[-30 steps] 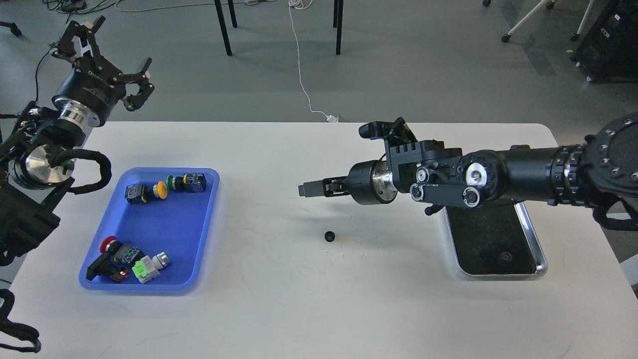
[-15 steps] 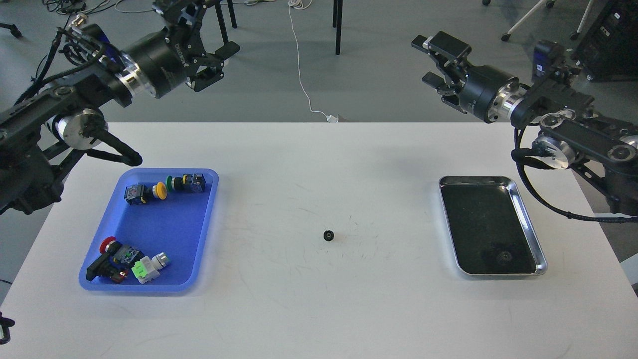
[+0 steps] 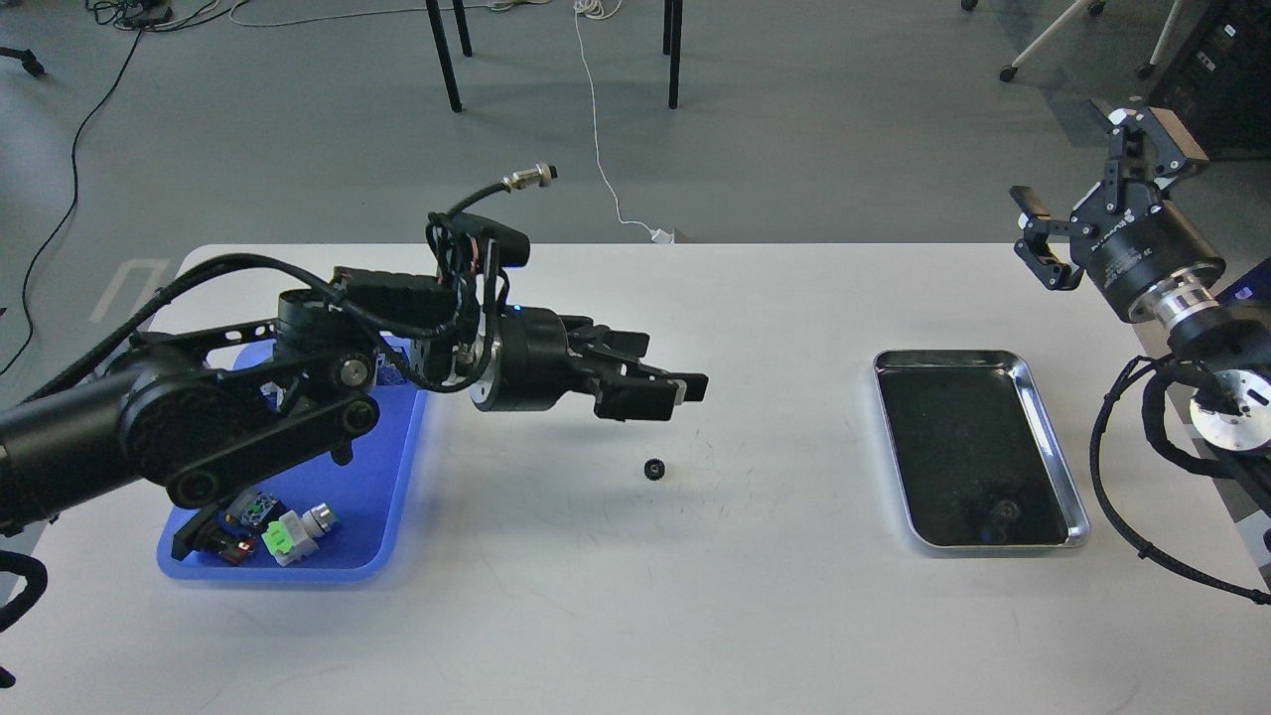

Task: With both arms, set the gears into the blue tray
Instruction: 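Reach the left gripper over the black gear on the table, then grasp the black gear with the left gripper and lift it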

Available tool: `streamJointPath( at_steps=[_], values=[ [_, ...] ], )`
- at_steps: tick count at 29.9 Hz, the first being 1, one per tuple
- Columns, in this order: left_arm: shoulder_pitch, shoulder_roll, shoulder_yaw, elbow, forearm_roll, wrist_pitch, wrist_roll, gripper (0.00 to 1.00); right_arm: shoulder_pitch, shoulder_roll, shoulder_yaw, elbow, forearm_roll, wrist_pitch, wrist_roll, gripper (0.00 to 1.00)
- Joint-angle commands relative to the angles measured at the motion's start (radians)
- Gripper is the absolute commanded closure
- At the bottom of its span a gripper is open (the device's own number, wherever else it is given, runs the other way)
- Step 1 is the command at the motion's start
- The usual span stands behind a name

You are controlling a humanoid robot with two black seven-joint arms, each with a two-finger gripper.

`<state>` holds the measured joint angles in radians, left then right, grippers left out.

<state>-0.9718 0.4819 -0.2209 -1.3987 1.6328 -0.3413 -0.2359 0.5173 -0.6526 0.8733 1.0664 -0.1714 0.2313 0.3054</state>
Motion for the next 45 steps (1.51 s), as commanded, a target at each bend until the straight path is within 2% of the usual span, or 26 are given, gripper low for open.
streamJointPath(
  at_steps=[1, 4, 13, 15, 17, 21, 27, 30, 34, 41, 45],
  values=[
    [0.016, -0.037, 0.067, 0.006, 0.234, 0.08, 0.001, 0.06, -0.124, 0.002, 0.052, 0.004, 0.0, 0.109, 0.003, 0.02],
    [0.044, -0.071, 0.097, 0.036, 0.344, 0.111, 0.001, 0.08, -0.193, 0.013, 0.061, 0.004, -0.002, 0.167, 0.006, 0.02],
    [0.091, -0.238, 0.12, 0.28, 0.519, 0.183, 0.001, 0.19, -0.24, 0.024, 0.102, 0.017, 0.0, 0.175, 0.021, 0.02],
    [0.102, -0.25, 0.129, 0.313, 0.522, 0.192, 0.0, 0.24, -0.24, 0.024, 0.107, 0.023, 0.0, 0.174, 0.021, 0.02],
    [0.111, -0.255, 0.155, 0.343, 0.522, 0.206, 0.0, 0.34, -0.24, 0.024, 0.11, 0.023, 0.0, 0.175, 0.021, 0.02],
    [0.113, -0.266, 0.187, 0.392, 0.522, 0.246, -0.002, 0.42, -0.241, 0.027, 0.115, 0.023, 0.0, 0.174, 0.021, 0.02],
    [0.114, -0.266, 0.19, 0.403, 0.518, 0.254, -0.003, 0.56, -0.241, 0.037, 0.115, 0.023, -0.002, 0.174, 0.021, 0.02],
    [0.116, -0.267, 0.19, 0.409, 0.513, 0.255, -0.006, 0.69, -0.24, 0.037, 0.113, 0.023, -0.002, 0.174, 0.021, 0.02],
    [0.134, -0.267, 0.183, 0.423, 0.512, 0.255, -0.01, 0.76, -0.24, 0.037, 0.115, 0.023, -0.002, 0.174, 0.021, 0.02],
    [0.133, -0.238, 0.164, 0.408, 0.504, 0.257, -0.016, 0.83, -0.24, 0.036, 0.115, 0.023, -0.002, 0.172, 0.021, 0.02],
    [0.131, -0.093, 0.091, 0.284, 0.394, 0.277, -0.016, 0.83, -0.238, 0.031, 0.115, 0.023, -0.003, 0.171, 0.021, 0.02]
  ],
)
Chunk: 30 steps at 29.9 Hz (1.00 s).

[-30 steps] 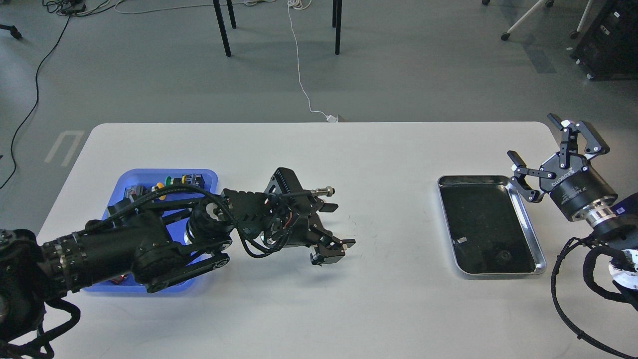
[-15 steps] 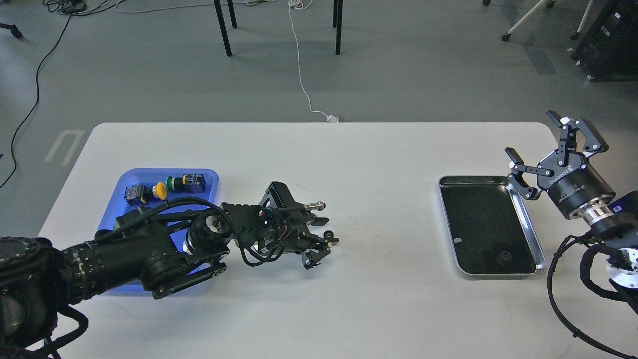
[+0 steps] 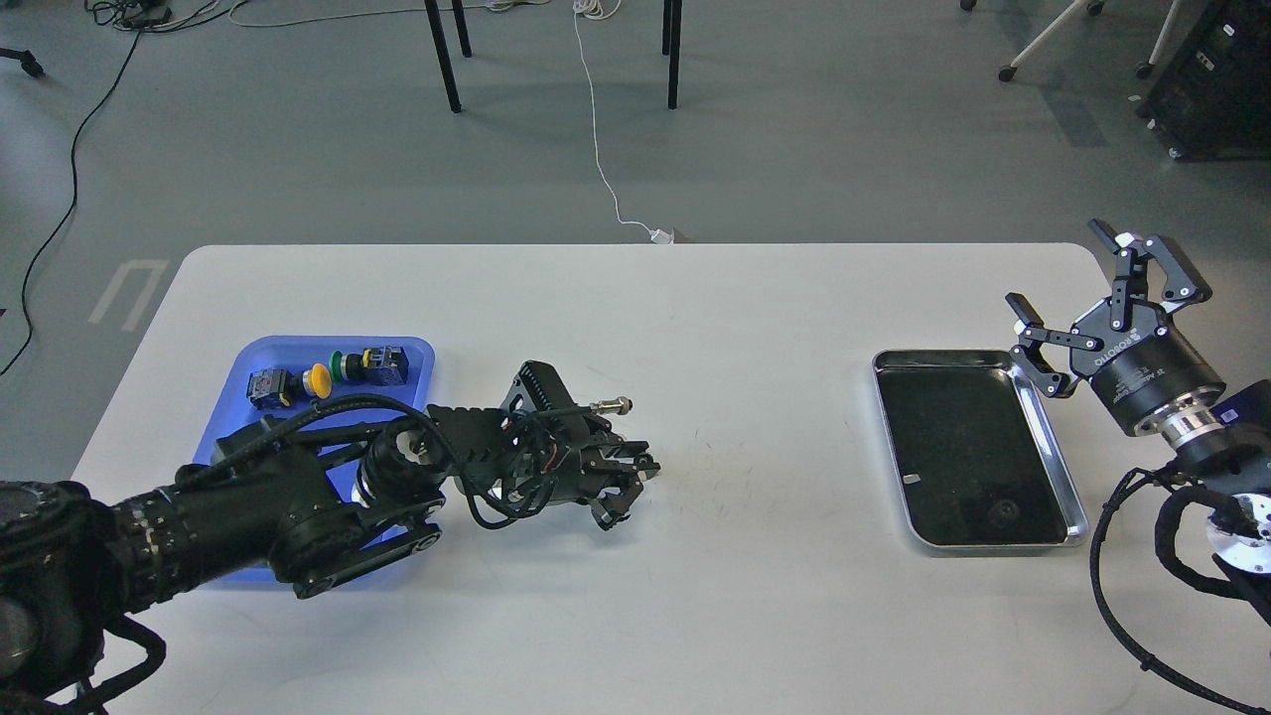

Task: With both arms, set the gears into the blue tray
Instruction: 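Grasp the black gear with the left gripper and lift it, then move the gear into the blue tray and open the left gripper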

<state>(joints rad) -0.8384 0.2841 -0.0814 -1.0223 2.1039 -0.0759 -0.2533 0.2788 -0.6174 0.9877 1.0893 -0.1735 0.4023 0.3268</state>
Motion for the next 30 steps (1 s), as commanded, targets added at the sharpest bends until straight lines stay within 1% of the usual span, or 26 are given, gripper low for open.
streamJointPath(
  at_steps=[1, 4, 5, 7, 9, 12, 15, 20, 22, 25, 28, 29, 30],
  values=[
    [-0.002, 0.157, -0.058, -0.131, -0.111, 0.011, 0.002, 0.83, 0.002, -0.008, 0.0, 0.0, -0.001, 0.0, 0.0, 0.02],
    [-0.004, 0.309, -0.061, -0.183, -0.163, 0.015, -0.009, 0.83, 0.003, -0.015, -0.001, -0.002, -0.001, 0.001, 0.0, 0.02],
    [-0.001, 0.36, -0.06, -0.183, -0.166, 0.016, -0.024, 0.83, 0.003, -0.016, -0.001, -0.003, -0.001, 0.001, 0.0, 0.02],
    [0.007, 0.437, -0.051, -0.176, -0.173, 0.021, -0.079, 0.82, 0.006, -0.024, -0.001, -0.002, -0.001, 0.001, 0.0, 0.02],
    [0.042, 0.48, -0.048, -0.165, -0.174, 0.04, -0.115, 0.82, 0.008, -0.027, -0.001, -0.002, -0.001, 0.001, 0.0, 0.02],
    [0.113, 0.536, -0.049, -0.125, -0.174, 0.083, -0.129, 0.81, 0.01, -0.028, -0.001, 0.0, -0.001, 0.001, 0.0, 0.02],
    [0.137, 0.572, -0.048, -0.084, -0.177, 0.125, -0.139, 0.81, 0.01, -0.034, -0.001, 0.0, -0.001, 0.001, 0.0, 0.02],
    [0.154, 0.575, -0.049, 0.046, -0.192, 0.179, -0.193, 0.8, 0.01, -0.036, -0.003, 0.004, -0.001, 0.001, 0.0, 0.02],
    [0.156, 0.569, -0.046, 0.091, -0.229, 0.182, -0.217, 0.8, 0.01, -0.036, -0.003, 0.006, -0.001, 0.001, 0.0, 0.02],
    [0.171, 0.564, -0.046, 0.143, -0.248, 0.182, -0.235, 0.77, 0.01, -0.036, -0.003, 0.006, -0.001, 0.001, 0.0, 0.02],
    [0.189, 0.56, -0.046, 0.177, -0.249, 0.183, -0.235, 0.7, 0.01, -0.038, -0.003, 0.007, -0.001, 0.001, 0.0, 0.02],
    [0.189, 0.56, -0.047, 0.177, -0.251, 0.183, -0.235, 0.64, 0.01, -0.038, -0.003, 0.007, -0.001, 0.001, 0.0, 0.02],
    [0.189, 0.557, -0.049, 0.177, -0.252, 0.186, -0.235, 0.52, 0.01, -0.039, -0.003, 0.009, -0.001, 0.001, 0.0, 0.02]
  ],
)
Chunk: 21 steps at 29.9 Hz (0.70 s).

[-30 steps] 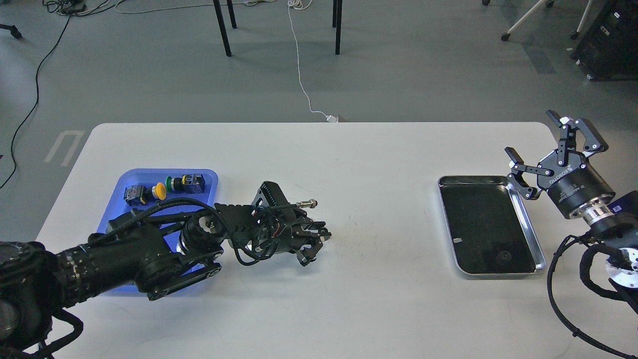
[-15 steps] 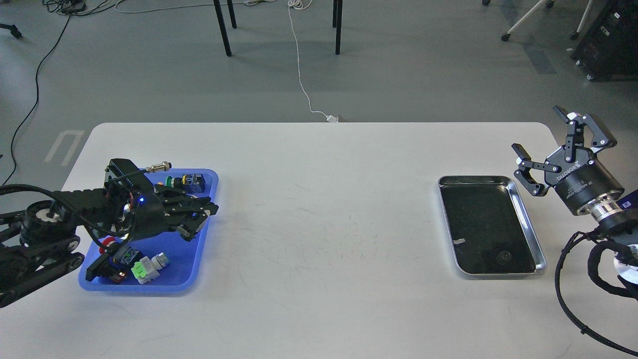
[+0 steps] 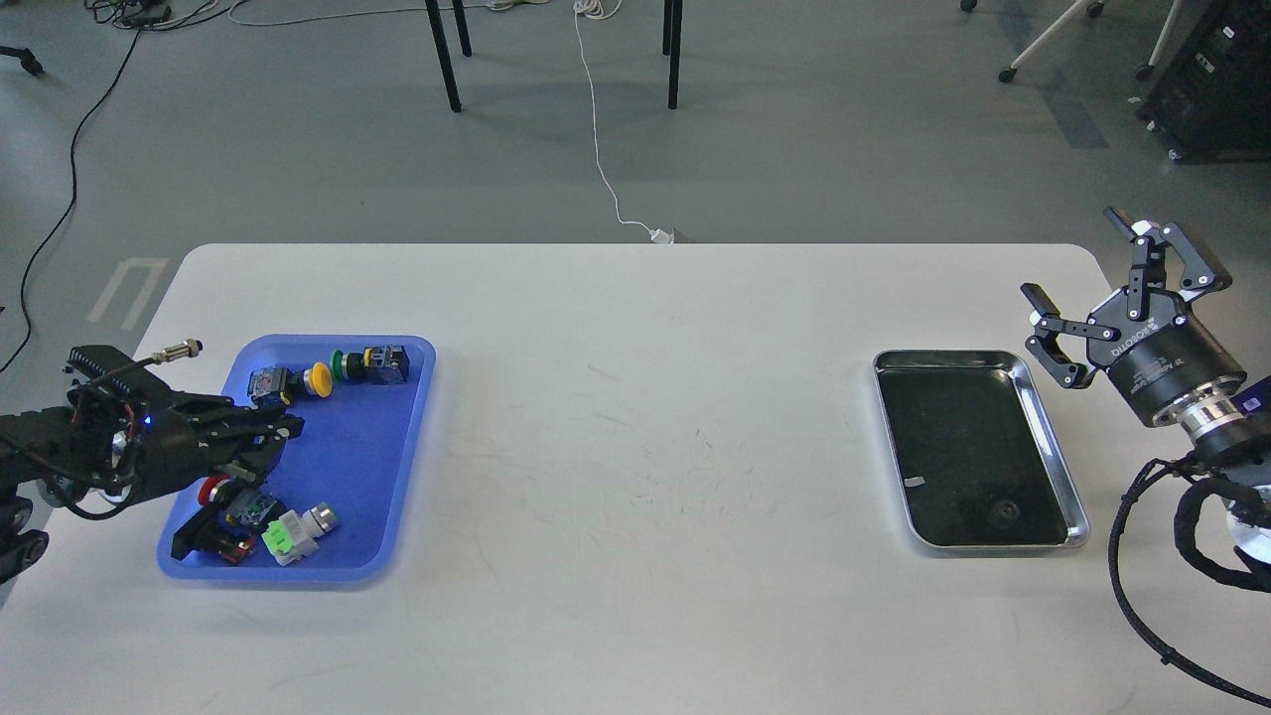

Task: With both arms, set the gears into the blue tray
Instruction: 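Move the gear into the blue tray and open the left gripper, then retract the left arm and lower the right gripper to the metal tray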

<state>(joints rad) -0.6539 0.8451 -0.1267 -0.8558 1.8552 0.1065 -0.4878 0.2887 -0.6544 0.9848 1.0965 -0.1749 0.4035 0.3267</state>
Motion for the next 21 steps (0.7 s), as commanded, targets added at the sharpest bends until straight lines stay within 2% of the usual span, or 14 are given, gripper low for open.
streamJointPath(
  at_steps=[1, 2, 7, 11, 15, 18, 21],
  values=[
    [0.005, -0.009, -0.011, 0.011, -0.008, 0.007, -0.001, 0.38, 0.0, -0.005, 0.0, 0.003, 0.0, 0.0, 0.0, 0.02],
    [0.005, -0.017, -0.013, 0.011, -0.026, 0.015, -0.001, 0.28, -0.002, -0.014, 0.0, 0.005, 0.0, 0.0, 0.0, 0.02],
    [-0.004, -0.018, -0.005, 0.011, -0.149, 0.03, -0.001, 0.14, -0.002, -0.074, 0.002, 0.026, 0.0, 0.0, 0.0, 0.02],
    [-0.019, -0.015, -0.024, 0.007, -0.275, 0.03, -0.001, 0.07, 0.006, -0.134, 0.009, 0.025, 0.0, 0.0, 0.0, 0.02],
    [-0.085, -0.028, -0.082, 0.0, -0.601, 0.01, -0.001, 0.03, 0.055, -0.223, -0.001, 0.026, -0.012, 0.0, -0.002, 0.02],
    [-0.16, -0.069, -0.102, 0.0, -0.903, -0.066, -0.001, 0.02, 0.101, -0.29, -0.034, 0.026, -0.038, 0.002, -0.006, 0.02],
    [-0.229, -0.097, -0.126, 0.011, -1.245, -0.225, -0.001, 0.02, 0.18, -0.332, -0.104, 0.026, -0.118, -0.008, -0.006, 0.02]
  ],
)
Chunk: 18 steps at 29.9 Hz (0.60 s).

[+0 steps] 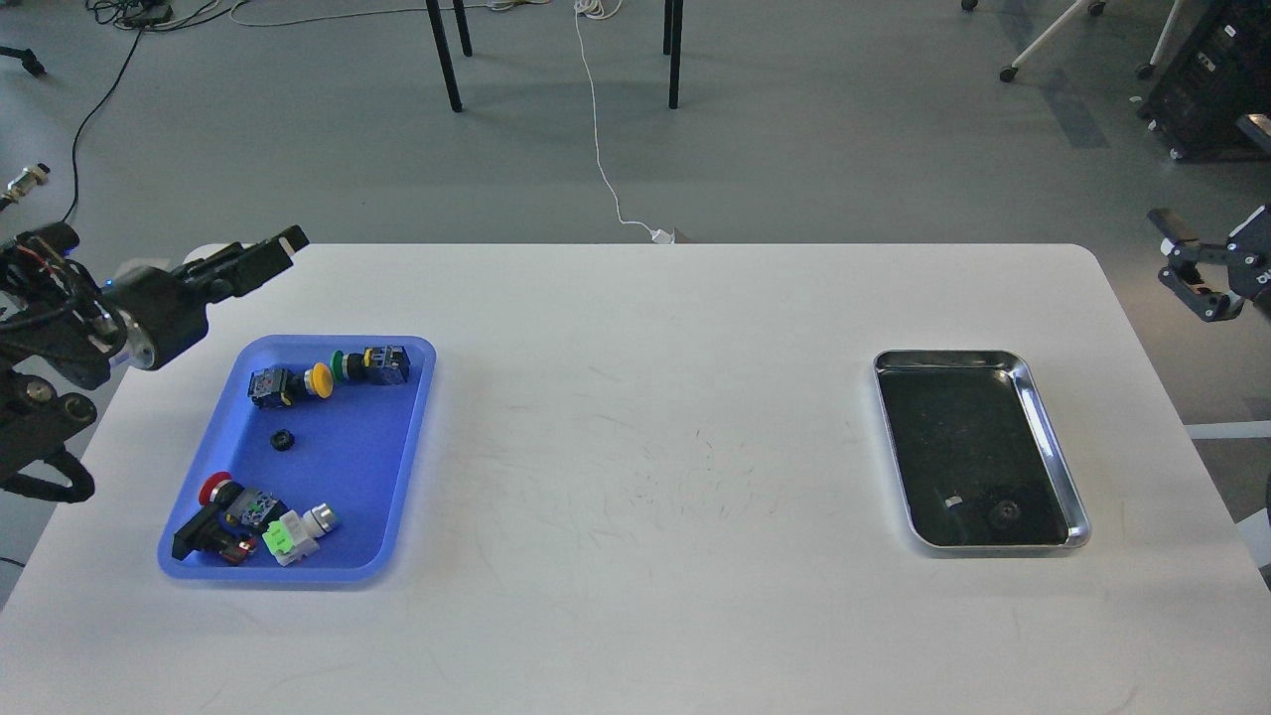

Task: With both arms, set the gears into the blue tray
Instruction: 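Retract the left arm and lower the right gripper to the metal tray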

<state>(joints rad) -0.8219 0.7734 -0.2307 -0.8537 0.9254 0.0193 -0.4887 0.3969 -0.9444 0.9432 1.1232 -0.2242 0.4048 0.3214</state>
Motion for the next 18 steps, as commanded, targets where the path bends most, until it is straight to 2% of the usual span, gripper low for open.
streamJointPath(
  at_steps=[1, 4, 9, 11, 16, 18],
  values=[
    [-0.068, -0.028, -0.032, 0.008, -0.415, -0.185, 0.0, 0.02, 0.104, -0.048, -0.088, 0.0, -0.098, -0.009, -0.001, 0.02],
    [-0.072, -0.032, -0.07, 0.008, -0.707, -0.28, 0.0, 0.02, 0.229, -0.088, -0.203, 0.001, -0.176, -0.009, -0.004, 0.02],
    [-0.075, -0.086, -0.124, 0.01, -0.853, -0.295, 0.0, 0.02, 0.459, -0.109, -0.469, 0.001, -0.265, -0.009, -0.005, 0.02],
    [-0.075, -0.127, -0.202, 0.012, -0.855, -0.299, 0.01, 0.02, 0.592, -0.096, -0.64, 0.0, -0.314, -0.009, -0.005, 0.02],
    [-0.065, -0.212, -0.331, 0.053, -0.878, -0.309, 0.097, 0.02, 0.844, -0.01, -0.977, -0.005, -0.441, -0.006, -0.004, 0.02],
    [-0.062, -0.239, -0.367, 0.087, -0.921, -0.318, 0.159, 0.02, 0.934, 0.042, -1.11, -0.01, -0.503, -0.006, -0.004, 0.02]
  ],
)
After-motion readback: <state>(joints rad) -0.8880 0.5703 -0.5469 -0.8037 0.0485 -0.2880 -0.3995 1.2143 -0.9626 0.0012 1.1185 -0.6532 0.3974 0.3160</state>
